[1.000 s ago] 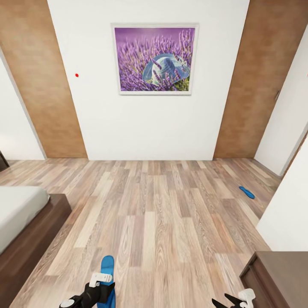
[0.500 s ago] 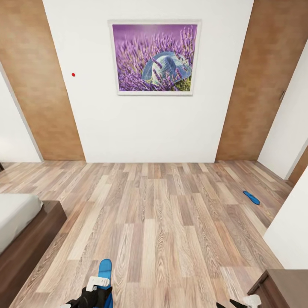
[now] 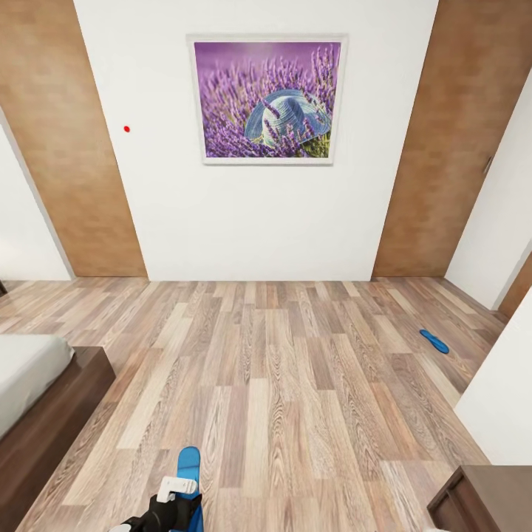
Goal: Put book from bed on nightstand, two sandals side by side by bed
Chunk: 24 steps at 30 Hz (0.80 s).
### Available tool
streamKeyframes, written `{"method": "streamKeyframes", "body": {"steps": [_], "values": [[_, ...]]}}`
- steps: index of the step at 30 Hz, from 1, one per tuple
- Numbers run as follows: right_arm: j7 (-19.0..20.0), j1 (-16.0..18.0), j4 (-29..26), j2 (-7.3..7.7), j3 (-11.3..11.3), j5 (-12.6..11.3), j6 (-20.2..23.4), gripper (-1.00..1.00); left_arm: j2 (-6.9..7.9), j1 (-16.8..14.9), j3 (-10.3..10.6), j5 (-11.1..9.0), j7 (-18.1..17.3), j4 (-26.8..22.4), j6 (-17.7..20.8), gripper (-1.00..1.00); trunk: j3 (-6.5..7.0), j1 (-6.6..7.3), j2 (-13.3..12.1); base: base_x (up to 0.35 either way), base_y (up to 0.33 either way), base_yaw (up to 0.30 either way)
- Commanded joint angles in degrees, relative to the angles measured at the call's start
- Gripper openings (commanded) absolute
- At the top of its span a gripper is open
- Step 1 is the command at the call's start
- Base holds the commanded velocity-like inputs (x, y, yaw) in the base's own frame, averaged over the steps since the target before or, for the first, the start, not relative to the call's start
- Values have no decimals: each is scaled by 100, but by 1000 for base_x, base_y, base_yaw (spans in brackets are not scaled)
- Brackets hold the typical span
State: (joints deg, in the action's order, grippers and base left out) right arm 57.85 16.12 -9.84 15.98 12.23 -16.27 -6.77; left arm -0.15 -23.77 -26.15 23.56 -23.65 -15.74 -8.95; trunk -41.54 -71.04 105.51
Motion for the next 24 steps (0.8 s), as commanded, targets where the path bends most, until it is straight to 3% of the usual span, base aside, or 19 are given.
{"method": "streamKeyframes", "body": {"steps": [1,11,24], "values": [[15,5,42,1,-1,-37,-2,100,-2,-5,-48,61,-25,2,-29,-100,-5,1,2,0,0,0],[16,5,254,1,-1,-333,123,100,-3,-5,-48,61,-19,1,-29,-100,-5,1,2,22,0,0],[16,5,254,1,-1,-333,121,100,-6,-5,-48,61,-17,1,-28,-100,-5,1,2,307,0,0]]}}
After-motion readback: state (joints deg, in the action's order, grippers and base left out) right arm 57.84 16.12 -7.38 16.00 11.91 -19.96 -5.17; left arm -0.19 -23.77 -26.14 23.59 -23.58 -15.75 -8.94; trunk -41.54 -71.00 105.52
